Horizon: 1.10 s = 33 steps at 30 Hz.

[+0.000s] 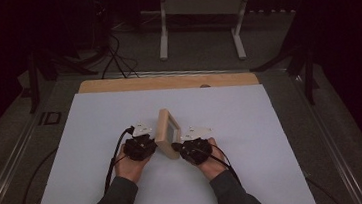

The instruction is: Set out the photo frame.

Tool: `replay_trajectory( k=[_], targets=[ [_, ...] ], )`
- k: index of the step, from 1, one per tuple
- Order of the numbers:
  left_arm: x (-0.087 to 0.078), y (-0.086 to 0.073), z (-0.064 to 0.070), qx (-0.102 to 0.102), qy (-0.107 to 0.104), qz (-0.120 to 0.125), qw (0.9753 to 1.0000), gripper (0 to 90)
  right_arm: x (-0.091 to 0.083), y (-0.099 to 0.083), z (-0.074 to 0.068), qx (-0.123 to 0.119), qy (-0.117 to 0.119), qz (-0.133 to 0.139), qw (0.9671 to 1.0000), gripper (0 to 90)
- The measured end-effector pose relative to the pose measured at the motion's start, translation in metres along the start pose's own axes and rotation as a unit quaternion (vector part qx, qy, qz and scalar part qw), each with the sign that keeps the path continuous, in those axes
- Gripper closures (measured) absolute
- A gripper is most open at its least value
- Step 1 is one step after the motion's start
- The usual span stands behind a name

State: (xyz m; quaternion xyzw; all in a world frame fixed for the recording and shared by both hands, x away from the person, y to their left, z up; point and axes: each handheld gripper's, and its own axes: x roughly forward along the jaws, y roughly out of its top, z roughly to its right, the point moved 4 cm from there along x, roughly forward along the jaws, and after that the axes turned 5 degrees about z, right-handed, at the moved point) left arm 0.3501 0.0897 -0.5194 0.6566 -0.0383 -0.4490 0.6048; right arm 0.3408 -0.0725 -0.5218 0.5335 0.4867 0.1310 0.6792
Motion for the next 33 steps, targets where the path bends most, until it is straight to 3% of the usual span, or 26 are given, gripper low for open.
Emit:
replay_trajectory(
  k=[5,6,11,14,20,24,33],
  targets=[
    [-0.001,0.0,0.0,0.001,0.003,0.005,1.0,88.6,-0.002,0.001,0.001,-0.005,0.003,0.001,1.0,87.6],
    [-0.005,0.0,-0.002,-0.002,0.014,0.011,0.9998,84.9,-0.004,0.002,0.002,-0.008,-0.002,0.002,1.0,84.7],
    [-0.014,0.0,-0.006,-0.005,0.018,0.018,0.9997,79.0,-0.011,0.003,0.007,-0.008,-0.011,0.008,0.9999,75.7],
    [-0.02,0.001,-0.012,-0.033,0.017,0.03,0.9989,73.8,-0.013,0.004,0.009,-0.009,-0.015,0.012,0.9998,70.2],
    [-0.027,-0.001,-0.016,-0.048,0.024,0.036,0.9979,61.6,-0.018,0.005,0.01,-0.015,-0.018,0.012,0.9997,63.3],
    [-0.031,0.0,-0.019,-0.059,0.033,0.041,0.9969,55.4,-0.019,0.004,0.013,-0.013,-0.021,0.015,0.9996,61.0],
    [-0.037,-0.002,-0.02,-0.058,0.033,0.033,0.9973,46.6,-0.021,0.001,0.016,-0.007,-0.026,0.015,0.9995,59.3]
  ],
)
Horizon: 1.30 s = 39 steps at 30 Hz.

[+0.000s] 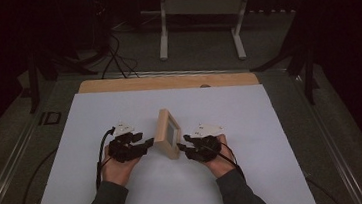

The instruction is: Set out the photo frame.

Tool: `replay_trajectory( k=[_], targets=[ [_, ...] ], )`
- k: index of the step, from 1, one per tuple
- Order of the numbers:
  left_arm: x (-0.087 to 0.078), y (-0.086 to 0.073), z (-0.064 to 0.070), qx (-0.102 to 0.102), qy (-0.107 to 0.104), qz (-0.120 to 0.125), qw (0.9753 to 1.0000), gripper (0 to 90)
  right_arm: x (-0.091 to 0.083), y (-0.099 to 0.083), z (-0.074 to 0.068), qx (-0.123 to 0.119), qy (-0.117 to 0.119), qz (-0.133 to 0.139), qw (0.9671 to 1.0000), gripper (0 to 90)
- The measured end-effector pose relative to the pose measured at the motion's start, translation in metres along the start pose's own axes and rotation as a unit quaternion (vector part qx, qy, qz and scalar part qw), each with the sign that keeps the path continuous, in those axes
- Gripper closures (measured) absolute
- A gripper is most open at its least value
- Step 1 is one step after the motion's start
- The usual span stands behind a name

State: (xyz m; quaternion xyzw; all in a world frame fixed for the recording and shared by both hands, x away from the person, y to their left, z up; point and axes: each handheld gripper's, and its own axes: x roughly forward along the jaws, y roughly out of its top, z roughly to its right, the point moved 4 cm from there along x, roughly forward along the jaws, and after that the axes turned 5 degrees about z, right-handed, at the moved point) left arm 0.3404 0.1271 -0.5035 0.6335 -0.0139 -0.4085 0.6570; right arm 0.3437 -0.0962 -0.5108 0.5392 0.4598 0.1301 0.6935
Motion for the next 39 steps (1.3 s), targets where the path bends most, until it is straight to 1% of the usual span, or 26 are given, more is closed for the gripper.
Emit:
replay_trajectory(
  k=[3,5,9,11,15,23,24,27,31,35,39],
  targets=[
    [-0.002,0.001,0.0,-0.003,-0.003,0.006,1.0,46.2,0.0,0.0,0.0,0.0,0.001,0.001,1.0,59.2],
    [-0.006,0.004,0.002,-0.003,-0.004,0.015,0.9999,45.5,0.0,-0.001,0.0,0.001,0.001,0.0,1.0,58.9],
    [-0.012,0.01,0.004,-0.001,-0.007,0.025,0.9997,43.5,0.001,-0.002,0.0,0.002,0.001,-0.003,1.0,58.8],
    [-0.014,0.012,0.006,-0.008,-0.018,0.032,0.9993,42.9,0.001,-0.002,0.001,0.002,0.0,-0.003,1.0,58.8],
    [-0.017,0.016,0.011,-0.006,-0.025,0.038,0.999,41.5,0.0,-0.002,0.001,0.004,-0.001,-0.002,1.0,59.0],
    [-0.017,0.02,0.022,0.008,-0.032,0.04,0.9986,37.4,-0.001,-0.002,0.002,0.007,-0.004,0.001,1.0,58.9],
    [-0.017,0.02,0.024,0.011,-0.035,0.04,0.9985,37.0,-0.001,-0.002,0.002,0.008,-0.003,0.001,1.0,58.9],
    [-0.015,0.02,0.027,0.021,-0.031,0.036,0.9987,36.1,-0.002,-0.002,0.003,0.009,-0.004,0.002,0.9999,58.8],
    [-0.013,0.02,0.029,0.021,-0.032,0.033,0.9987,35.3,-0.002,-0.002,0.003,0.01,-0.004,0.001,0.9999,57.9],
    [-0.009,0.02,0.032,0.022,-0.04,0.031,0.9985,35.5,-0.002,-0.001,0.004,0.011,-0.006,0.001,0.9999,56.9],
    [-0.002,0.019,0.037,0.03,-0.044,0.023,0.9983,35.6,-0.003,-0.001,0.005,0.013,-0.005,0.002,0.9999,55.6]
  ],
)
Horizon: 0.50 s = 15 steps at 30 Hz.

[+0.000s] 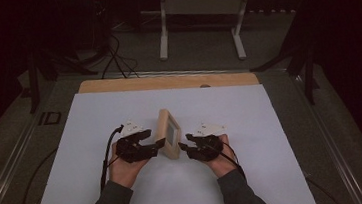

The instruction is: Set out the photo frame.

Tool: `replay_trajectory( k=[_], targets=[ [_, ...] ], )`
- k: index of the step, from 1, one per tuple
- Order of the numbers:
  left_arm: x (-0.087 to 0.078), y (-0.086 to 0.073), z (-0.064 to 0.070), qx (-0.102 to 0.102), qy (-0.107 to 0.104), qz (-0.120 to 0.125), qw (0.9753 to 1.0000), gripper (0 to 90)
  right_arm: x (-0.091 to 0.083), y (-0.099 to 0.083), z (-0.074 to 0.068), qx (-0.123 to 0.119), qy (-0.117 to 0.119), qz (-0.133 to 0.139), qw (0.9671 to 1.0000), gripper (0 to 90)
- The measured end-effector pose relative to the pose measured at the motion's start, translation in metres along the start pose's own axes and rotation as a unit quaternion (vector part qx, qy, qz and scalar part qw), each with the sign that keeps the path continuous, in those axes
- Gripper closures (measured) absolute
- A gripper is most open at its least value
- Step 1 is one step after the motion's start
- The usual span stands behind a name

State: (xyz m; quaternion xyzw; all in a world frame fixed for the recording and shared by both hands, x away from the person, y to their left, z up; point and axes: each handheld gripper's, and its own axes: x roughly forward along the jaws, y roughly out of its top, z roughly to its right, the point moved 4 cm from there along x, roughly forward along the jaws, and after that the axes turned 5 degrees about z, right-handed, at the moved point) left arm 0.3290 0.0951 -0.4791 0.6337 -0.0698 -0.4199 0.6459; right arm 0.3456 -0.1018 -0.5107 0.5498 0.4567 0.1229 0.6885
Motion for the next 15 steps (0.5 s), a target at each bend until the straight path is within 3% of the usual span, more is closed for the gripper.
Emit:
replay_trajectory(
  k=[15],
  targets=[
    [0.026,-0.004,0.003,0.0,0.01,-0.023,0.9997,36.9,-0.003,0.0,0.004,0.006,-0.001,0.004,1.0,53.7]
  ],
)
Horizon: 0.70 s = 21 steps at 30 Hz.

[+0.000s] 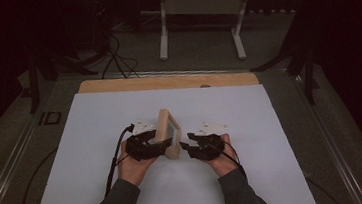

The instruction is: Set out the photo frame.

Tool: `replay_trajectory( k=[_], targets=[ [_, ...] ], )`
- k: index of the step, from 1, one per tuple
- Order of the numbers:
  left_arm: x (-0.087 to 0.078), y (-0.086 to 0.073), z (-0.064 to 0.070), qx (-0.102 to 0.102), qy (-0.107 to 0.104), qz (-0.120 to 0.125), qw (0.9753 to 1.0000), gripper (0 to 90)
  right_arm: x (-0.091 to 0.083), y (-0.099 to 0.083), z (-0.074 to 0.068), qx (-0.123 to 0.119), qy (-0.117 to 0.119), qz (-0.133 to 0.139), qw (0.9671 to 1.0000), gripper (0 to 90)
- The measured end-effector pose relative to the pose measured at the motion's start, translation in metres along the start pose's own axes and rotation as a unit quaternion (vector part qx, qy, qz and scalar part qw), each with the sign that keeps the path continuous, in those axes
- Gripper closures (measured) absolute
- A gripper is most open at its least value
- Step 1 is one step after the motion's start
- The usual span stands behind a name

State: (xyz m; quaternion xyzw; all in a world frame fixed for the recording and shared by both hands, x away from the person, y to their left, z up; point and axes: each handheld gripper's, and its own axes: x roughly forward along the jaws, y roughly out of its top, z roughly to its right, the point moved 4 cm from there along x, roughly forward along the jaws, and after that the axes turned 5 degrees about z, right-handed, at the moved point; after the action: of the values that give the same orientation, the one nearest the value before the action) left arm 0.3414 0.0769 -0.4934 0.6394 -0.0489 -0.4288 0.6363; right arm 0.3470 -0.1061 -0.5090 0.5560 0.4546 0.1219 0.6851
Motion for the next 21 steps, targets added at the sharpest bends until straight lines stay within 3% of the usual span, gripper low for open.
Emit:
replay_trajectory(
  k=[7,21],
  targets=[
    [0.0058,-0.0024,-0.0005,0.001,0.008,-0.015,0.9999,42.3,-0.0021,0.0009,0.0018,0.004,-0.002,0.005,1.0,53.7],
    [0.0037,-0.0022,-0.0018,0.003,0.007,-0.014,0.9999,49.9,-0.0059,0.0021,0.0055,0.006,-0.009,0.013,0.9999,53.5]
  ],
)
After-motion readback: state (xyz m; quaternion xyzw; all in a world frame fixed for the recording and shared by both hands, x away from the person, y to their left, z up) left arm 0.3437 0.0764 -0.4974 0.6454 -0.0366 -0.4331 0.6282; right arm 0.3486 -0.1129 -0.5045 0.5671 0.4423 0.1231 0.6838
